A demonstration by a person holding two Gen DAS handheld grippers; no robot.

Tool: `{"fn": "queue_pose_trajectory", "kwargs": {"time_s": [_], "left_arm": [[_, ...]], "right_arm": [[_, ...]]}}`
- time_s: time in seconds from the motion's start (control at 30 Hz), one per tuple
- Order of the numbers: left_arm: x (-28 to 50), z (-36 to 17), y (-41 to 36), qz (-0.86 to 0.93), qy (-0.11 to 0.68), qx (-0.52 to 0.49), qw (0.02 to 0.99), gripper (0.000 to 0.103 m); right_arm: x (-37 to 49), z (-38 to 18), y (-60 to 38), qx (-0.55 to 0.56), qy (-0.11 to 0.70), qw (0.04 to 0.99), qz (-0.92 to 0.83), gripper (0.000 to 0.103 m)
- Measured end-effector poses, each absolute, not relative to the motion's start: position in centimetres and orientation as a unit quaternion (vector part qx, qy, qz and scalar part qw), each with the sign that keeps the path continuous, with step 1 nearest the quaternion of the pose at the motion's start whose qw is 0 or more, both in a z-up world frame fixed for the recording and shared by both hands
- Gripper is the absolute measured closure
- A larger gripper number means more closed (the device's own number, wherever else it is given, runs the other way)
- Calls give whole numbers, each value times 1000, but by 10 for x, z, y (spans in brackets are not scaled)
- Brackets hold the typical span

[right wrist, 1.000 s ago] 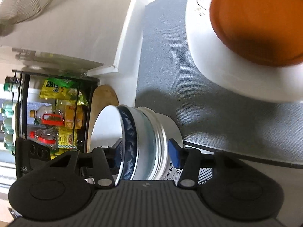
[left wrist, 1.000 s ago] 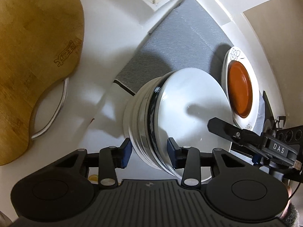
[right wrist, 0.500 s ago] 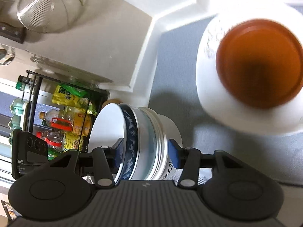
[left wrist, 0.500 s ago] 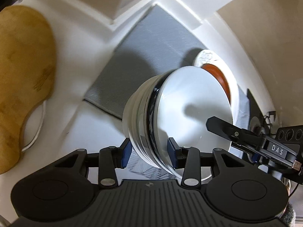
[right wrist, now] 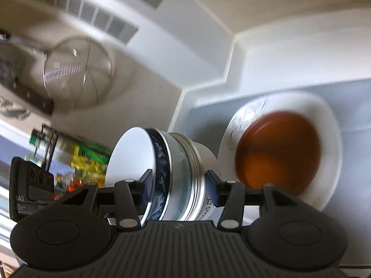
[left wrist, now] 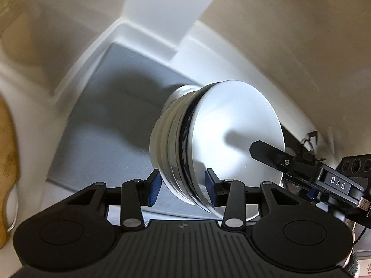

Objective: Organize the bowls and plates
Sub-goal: 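Lower the nested bowls onto the terracotta plate with both grippers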

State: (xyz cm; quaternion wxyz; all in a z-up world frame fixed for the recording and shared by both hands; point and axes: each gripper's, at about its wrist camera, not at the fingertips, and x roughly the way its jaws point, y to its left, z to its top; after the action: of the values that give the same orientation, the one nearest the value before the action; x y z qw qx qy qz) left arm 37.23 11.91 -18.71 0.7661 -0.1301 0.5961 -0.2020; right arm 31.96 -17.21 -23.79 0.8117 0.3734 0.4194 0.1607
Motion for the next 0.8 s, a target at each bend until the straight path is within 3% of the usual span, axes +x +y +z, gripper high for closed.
{"fn": "queue_pose_trajectory", "kwargs": {"time_s": [0.47,0.8], "left_arm": [[401,-166,50,-239,579,-113,772,59],[416,-199,33,-225,592,-97,768,59]], "right_arm": [[325,-212,-222,347,393,841,133,48],[342,-253,-235,345,416,832,125,48]]}}
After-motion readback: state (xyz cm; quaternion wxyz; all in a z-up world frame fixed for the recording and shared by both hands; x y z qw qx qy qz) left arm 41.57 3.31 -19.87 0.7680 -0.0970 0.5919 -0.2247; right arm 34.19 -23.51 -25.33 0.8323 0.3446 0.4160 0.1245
